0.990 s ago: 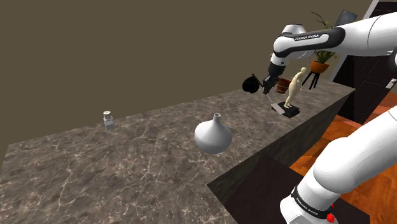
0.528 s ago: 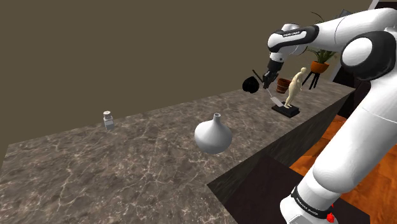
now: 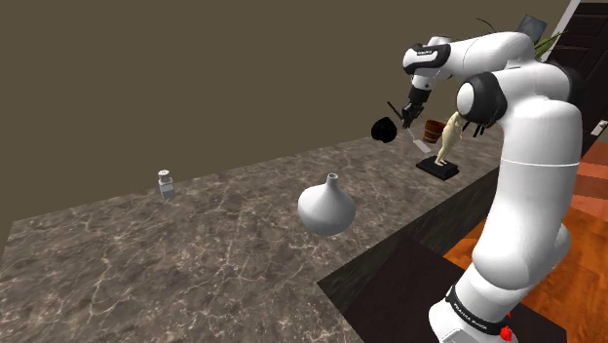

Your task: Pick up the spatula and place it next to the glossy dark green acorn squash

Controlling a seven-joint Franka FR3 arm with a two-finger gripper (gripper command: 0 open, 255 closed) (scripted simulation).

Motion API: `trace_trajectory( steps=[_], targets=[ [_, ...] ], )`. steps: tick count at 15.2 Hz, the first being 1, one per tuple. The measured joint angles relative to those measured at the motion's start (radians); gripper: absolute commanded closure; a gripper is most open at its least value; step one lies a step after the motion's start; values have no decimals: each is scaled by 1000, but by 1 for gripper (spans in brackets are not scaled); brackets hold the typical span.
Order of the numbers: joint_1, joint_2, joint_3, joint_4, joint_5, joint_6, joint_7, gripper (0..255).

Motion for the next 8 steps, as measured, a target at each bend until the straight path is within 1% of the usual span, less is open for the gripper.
trace_trajectory(
  steps=[2, 5, 6, 7, 8],
  targets=[
    [-64, 101, 9, 140, 52, -52, -28, 255],
    [-208, 303, 43, 469, 137, -183, -45, 255],
    [-266, 382, 61, 608, 161, -236, -35, 255],
    [-296, 427, 72, 681, 174, -261, -31, 255],
    [-308, 448, 77, 709, 180, -268, -30, 255]
  ],
)
